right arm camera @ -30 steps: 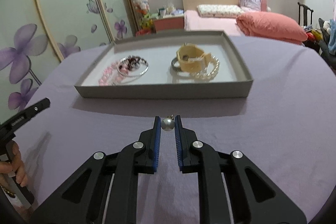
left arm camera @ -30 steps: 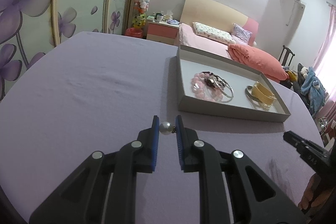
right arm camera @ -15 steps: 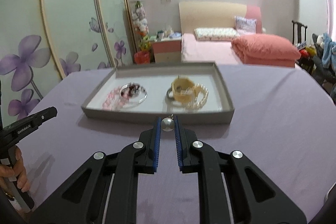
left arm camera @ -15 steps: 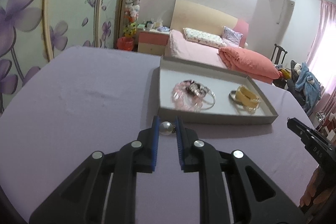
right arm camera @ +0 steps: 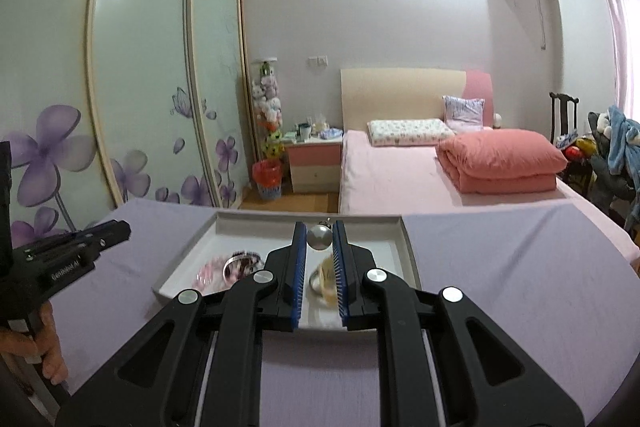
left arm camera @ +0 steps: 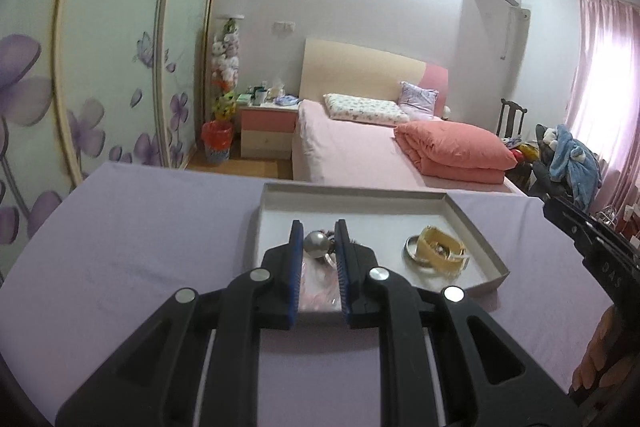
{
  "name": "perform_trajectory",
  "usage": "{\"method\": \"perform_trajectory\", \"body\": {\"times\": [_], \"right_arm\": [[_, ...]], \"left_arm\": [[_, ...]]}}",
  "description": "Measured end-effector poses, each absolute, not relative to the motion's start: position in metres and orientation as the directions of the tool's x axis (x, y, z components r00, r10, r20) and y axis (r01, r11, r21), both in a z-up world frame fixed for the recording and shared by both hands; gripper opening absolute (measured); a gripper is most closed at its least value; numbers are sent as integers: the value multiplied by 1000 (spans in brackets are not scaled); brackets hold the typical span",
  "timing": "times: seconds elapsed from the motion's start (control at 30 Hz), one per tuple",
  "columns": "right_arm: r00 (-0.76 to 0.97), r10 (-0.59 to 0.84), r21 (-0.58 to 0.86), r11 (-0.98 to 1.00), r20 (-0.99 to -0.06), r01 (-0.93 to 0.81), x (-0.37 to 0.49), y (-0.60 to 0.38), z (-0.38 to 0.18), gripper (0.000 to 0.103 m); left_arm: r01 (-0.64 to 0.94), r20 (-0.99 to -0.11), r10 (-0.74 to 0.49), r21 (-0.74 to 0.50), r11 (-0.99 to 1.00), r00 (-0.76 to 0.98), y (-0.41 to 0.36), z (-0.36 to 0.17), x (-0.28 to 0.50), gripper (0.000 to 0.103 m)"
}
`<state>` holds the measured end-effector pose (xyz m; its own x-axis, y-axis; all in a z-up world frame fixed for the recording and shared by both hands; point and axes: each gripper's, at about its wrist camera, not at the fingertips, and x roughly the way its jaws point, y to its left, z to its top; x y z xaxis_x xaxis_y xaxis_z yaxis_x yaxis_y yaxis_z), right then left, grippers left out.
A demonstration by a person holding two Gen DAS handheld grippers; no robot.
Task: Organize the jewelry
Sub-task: 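Carry both pearl earrings over the grey tray with both tools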
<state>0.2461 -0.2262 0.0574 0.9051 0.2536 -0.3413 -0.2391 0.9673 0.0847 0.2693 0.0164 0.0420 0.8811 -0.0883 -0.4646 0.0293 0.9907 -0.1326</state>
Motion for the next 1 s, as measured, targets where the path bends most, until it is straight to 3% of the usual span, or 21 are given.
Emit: {"method": "perform_trajectory", "body": {"times": [0.37,0.83,0.97,1.0], "right_arm": [[886,306,182,949,-348,-257,323,-230,48,14],[836,329,234,940,-440,-247,360,-223,8,16],[841,325,239,941,-432,-241,357,-227,7,37],[844,323,237,942,-429,-240,357,-228,6,37]], "left_arm": [[73,-452,-113,-104,992,885,-2,37,343,17],[115,-498,-161,-123,986,852,-9,6,387,17],[115,-507,-165,-129,985,846,-9,-1,389,17],[114,-508,-165,-130,985,845,-9,-3,389,17]]}}
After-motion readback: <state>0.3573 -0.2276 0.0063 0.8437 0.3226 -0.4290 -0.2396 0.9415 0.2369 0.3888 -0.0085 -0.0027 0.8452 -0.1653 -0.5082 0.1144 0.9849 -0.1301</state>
